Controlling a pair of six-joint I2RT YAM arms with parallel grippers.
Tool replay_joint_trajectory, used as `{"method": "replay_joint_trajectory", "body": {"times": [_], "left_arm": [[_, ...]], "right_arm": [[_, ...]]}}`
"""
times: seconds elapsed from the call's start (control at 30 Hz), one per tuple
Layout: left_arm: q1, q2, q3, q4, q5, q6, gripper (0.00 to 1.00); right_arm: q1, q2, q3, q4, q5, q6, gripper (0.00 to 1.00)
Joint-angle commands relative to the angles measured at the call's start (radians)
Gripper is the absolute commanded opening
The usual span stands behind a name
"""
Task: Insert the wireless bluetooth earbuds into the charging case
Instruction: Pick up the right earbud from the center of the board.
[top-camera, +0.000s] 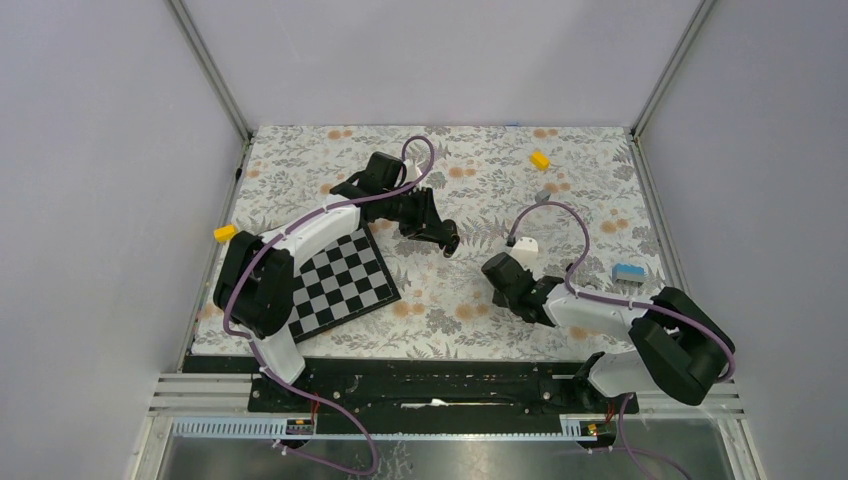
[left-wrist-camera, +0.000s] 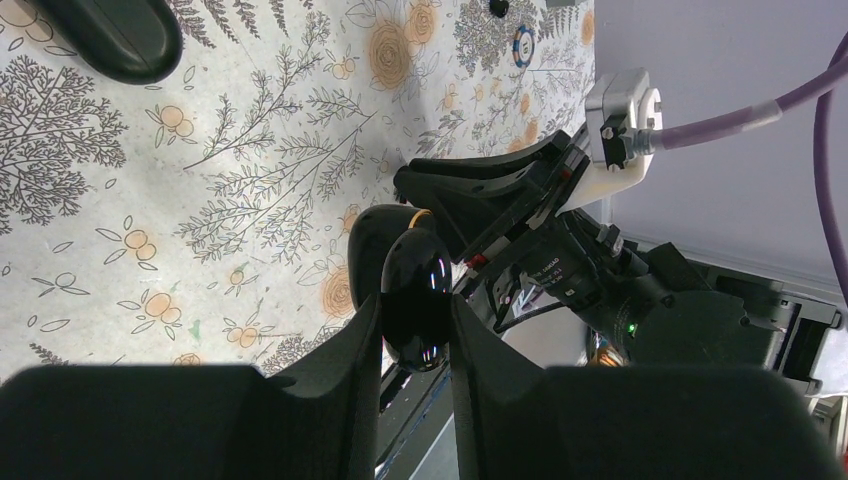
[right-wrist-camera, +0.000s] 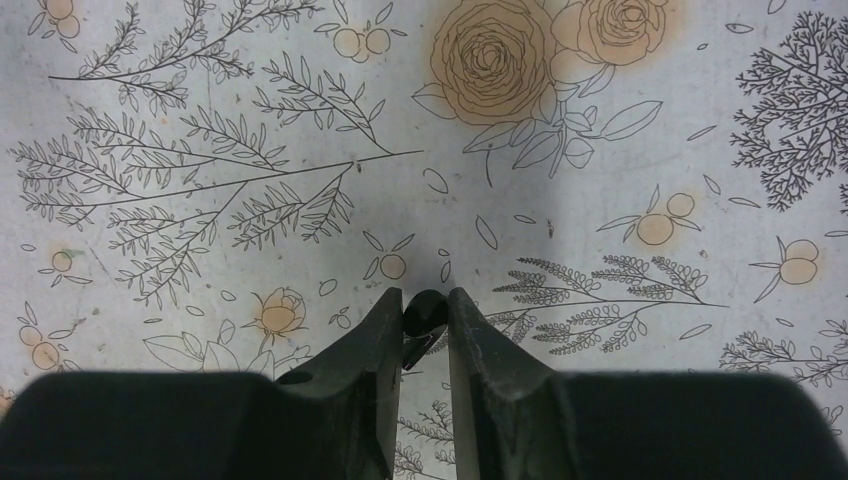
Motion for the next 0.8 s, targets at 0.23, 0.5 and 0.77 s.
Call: {"method": "replay_joint_trajectory", "body": {"times": [0.23,0.5,0.77], "left_arm": [[-0.004,-0.012,0.017,0.009,0.011,0.026,0.00],[-0.004,0.035,0.017,0.009,0.076,0.023,0.00],[-0.007,0.123,0.036,0.018,0.197,-0.028,0.00]], "right_arm": [[-0.006,-0.010,0.036,-0.002,0.030,-0.013,0.19],[-0.006,-0.273,-0.050,0.176,0.009,-0.160,0.15],[-0.005,-0.409,-0.102,0.435,-0.036,-0.348,0.18]]}}
